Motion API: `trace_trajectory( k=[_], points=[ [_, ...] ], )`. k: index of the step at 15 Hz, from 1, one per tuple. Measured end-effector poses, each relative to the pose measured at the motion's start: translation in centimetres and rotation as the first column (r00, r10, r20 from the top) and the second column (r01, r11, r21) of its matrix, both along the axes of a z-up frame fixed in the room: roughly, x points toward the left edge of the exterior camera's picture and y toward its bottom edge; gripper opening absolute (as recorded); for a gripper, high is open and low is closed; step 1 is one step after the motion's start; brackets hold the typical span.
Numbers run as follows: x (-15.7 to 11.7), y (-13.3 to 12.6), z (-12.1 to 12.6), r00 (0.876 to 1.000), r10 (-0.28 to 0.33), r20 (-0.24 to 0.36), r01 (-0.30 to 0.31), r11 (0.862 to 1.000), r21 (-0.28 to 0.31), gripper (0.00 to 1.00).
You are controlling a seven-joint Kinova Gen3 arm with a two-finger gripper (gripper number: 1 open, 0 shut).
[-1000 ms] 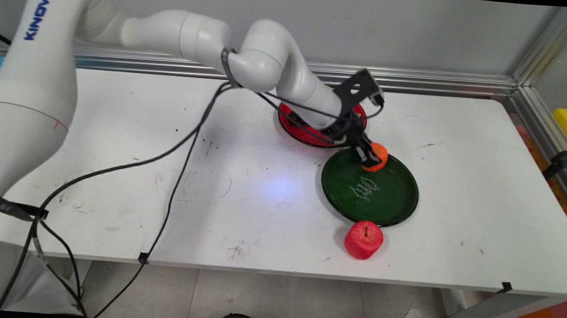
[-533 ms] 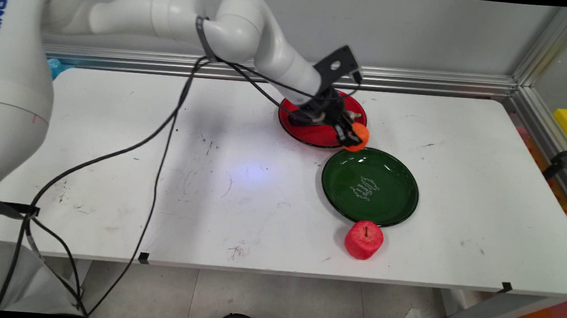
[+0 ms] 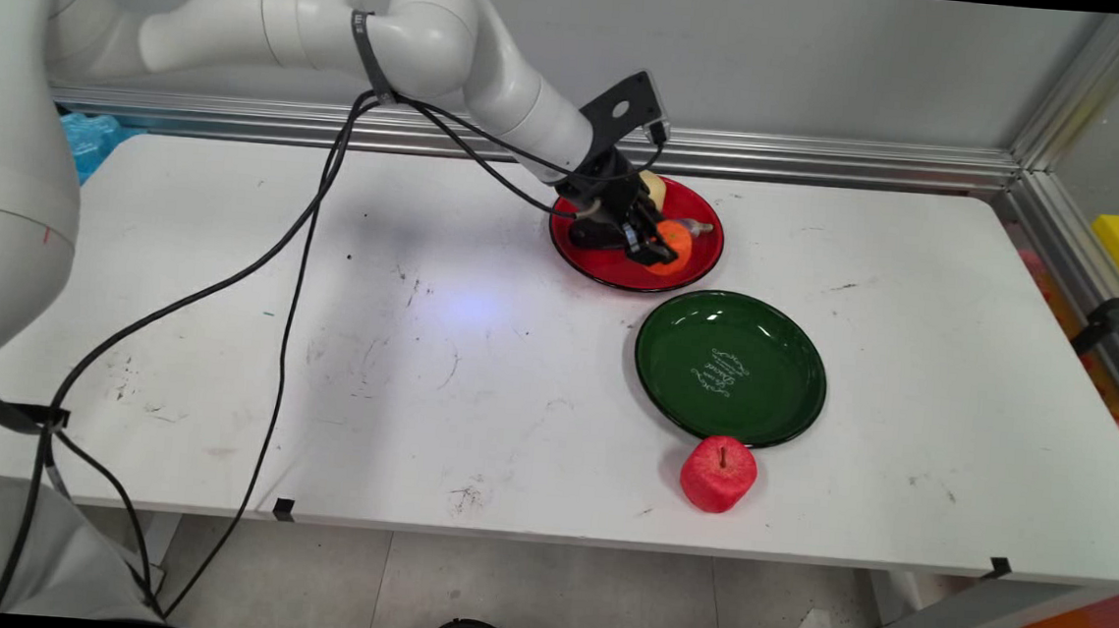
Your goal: Place the picked object on the red plate
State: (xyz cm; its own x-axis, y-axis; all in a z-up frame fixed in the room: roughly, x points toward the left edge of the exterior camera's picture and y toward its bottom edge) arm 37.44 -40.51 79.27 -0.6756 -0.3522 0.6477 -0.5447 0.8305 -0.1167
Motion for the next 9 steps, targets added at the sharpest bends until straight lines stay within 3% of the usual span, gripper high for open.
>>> trace_trajectory(
  k=[9],
  points=[
    [1.5, -1.4, -2.7, 1.000, -0.016, -0.011, 0.016, 1.000, -0.009, 0.00]
  ],
)
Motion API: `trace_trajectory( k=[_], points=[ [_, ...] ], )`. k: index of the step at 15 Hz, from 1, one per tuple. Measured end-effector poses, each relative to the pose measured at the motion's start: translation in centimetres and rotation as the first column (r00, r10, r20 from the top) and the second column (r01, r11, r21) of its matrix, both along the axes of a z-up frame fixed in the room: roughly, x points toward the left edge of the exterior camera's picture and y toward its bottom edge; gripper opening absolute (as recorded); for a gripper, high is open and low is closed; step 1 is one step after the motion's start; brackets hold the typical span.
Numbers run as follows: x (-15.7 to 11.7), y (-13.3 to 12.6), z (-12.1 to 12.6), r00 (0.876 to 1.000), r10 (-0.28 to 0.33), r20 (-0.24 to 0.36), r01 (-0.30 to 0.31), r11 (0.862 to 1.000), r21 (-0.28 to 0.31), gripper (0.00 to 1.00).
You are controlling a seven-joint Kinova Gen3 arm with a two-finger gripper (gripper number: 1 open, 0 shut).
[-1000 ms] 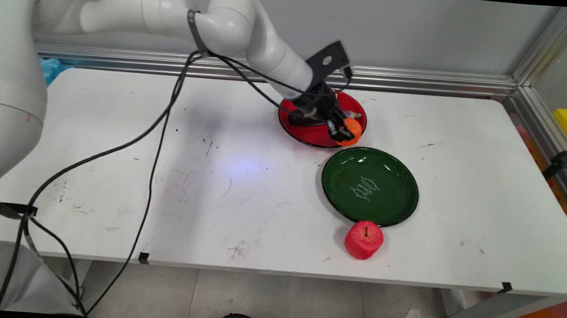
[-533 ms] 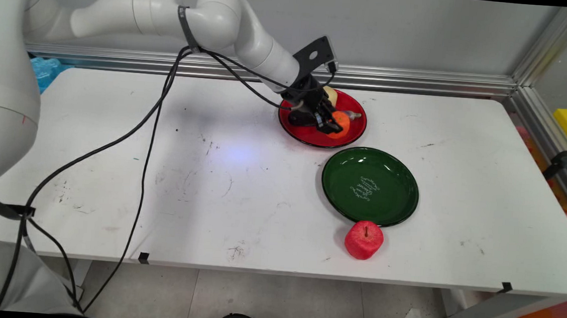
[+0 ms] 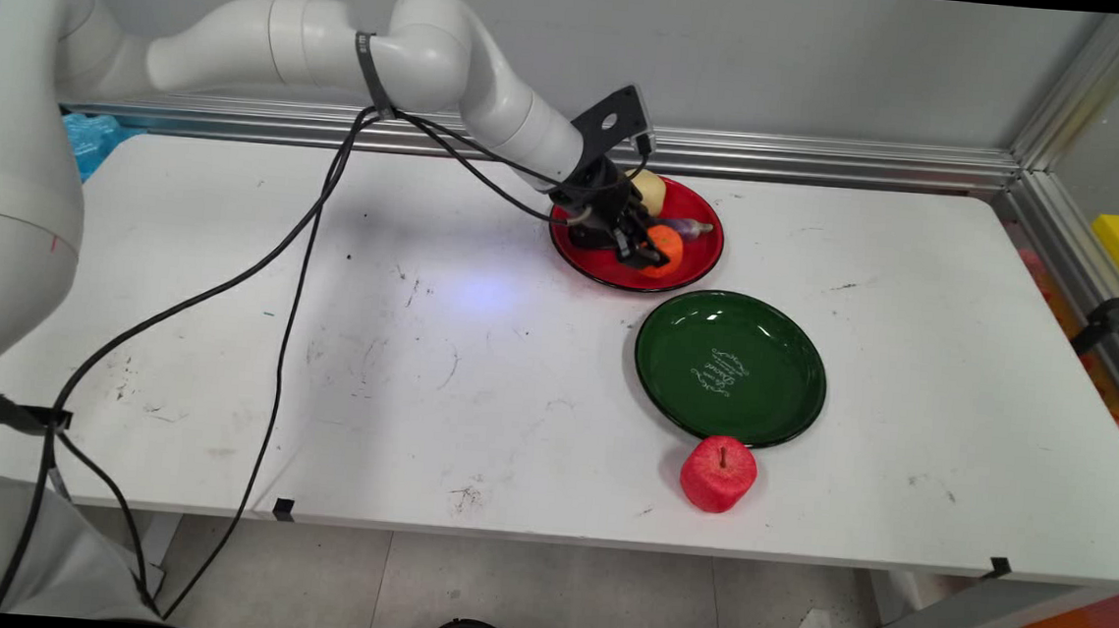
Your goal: Place the picked object on the red plate
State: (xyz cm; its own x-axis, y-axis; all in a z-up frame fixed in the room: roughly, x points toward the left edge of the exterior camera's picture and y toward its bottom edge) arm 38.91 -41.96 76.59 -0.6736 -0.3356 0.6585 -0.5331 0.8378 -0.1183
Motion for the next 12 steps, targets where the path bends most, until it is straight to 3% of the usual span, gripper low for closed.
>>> trace_trajectory(
  k=[8, 9, 12],
  points=[
    [0.9, -0.8, -1.2, 1.000, -0.003, 0.004, 0.003, 1.000, -0.009, 0.00],
    [1.0, -0.9, -1.2, 1.000, -0.003, 0.004, 0.003, 1.000, -0.010, 1.00],
    [1.1, -1.0, -1.1, 1.000, -0.002, 0.005, 0.002, 1.000, -0.012, 1.00]
  ],
)
